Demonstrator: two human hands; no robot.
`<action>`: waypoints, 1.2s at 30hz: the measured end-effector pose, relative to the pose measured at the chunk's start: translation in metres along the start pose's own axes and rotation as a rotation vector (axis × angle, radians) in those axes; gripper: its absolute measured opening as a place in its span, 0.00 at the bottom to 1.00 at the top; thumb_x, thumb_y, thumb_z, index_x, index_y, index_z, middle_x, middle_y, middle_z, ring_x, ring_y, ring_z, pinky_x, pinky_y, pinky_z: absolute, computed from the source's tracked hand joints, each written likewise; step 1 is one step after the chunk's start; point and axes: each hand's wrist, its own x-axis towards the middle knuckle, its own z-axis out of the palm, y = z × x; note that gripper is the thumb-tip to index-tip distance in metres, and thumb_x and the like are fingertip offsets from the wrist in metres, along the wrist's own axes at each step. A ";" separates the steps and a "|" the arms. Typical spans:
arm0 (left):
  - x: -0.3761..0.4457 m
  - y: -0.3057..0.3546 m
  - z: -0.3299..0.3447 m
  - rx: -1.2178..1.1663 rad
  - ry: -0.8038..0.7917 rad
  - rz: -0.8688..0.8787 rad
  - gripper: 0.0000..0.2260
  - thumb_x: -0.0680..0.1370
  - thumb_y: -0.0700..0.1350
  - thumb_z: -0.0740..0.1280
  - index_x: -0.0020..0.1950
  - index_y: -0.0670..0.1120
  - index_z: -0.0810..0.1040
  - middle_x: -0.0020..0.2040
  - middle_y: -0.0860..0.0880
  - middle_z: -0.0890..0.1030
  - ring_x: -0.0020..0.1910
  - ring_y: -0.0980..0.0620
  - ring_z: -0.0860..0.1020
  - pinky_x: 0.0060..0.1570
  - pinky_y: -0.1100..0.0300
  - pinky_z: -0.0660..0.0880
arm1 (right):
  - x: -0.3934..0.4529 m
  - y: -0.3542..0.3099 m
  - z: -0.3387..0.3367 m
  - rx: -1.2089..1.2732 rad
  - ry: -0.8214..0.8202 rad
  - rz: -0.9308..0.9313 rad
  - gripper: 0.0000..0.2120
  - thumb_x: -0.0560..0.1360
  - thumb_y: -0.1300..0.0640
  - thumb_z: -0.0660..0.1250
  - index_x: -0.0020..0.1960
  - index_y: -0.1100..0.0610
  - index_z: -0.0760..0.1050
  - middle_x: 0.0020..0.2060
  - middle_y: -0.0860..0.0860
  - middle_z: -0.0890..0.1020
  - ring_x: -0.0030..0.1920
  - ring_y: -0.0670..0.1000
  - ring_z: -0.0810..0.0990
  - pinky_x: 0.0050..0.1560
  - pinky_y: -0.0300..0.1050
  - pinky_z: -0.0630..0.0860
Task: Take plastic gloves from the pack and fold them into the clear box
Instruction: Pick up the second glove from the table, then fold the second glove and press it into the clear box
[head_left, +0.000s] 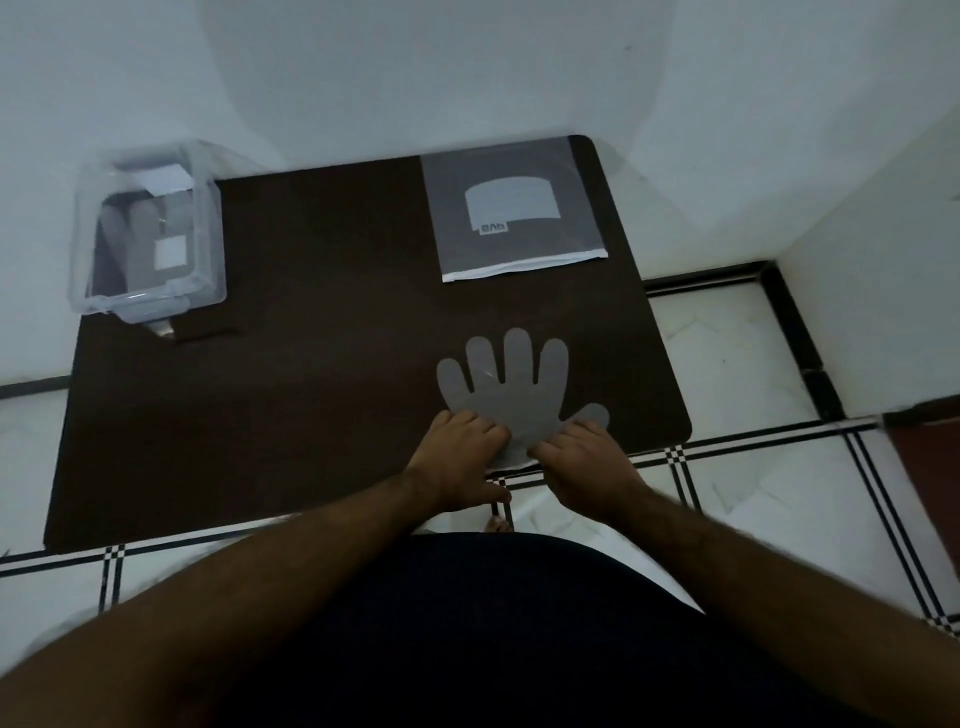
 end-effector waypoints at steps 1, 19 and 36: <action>0.000 0.000 0.000 -0.021 0.011 -0.010 0.27 0.75 0.68 0.72 0.68 0.55 0.76 0.67 0.53 0.79 0.66 0.50 0.74 0.68 0.49 0.68 | 0.003 -0.001 -0.006 0.034 0.025 0.016 0.11 0.81 0.50 0.63 0.59 0.50 0.81 0.55 0.50 0.87 0.58 0.52 0.85 0.71 0.56 0.73; -0.065 -0.128 -0.167 -0.759 0.437 -0.282 0.05 0.81 0.40 0.75 0.54 0.49 0.88 0.49 0.53 0.88 0.47 0.55 0.87 0.46 0.61 0.82 | 0.162 -0.046 -0.161 0.666 0.179 0.038 0.07 0.76 0.57 0.78 0.54 0.50 0.86 0.46 0.45 0.87 0.47 0.44 0.85 0.52 0.49 0.84; -0.138 -0.386 -0.280 -0.587 0.467 -0.372 0.05 0.76 0.38 0.80 0.47 0.48 0.90 0.43 0.51 0.89 0.46 0.49 0.86 0.51 0.56 0.82 | 0.418 -0.199 -0.256 0.644 0.084 0.100 0.06 0.76 0.64 0.77 0.51 0.57 0.87 0.44 0.50 0.88 0.48 0.52 0.87 0.49 0.43 0.85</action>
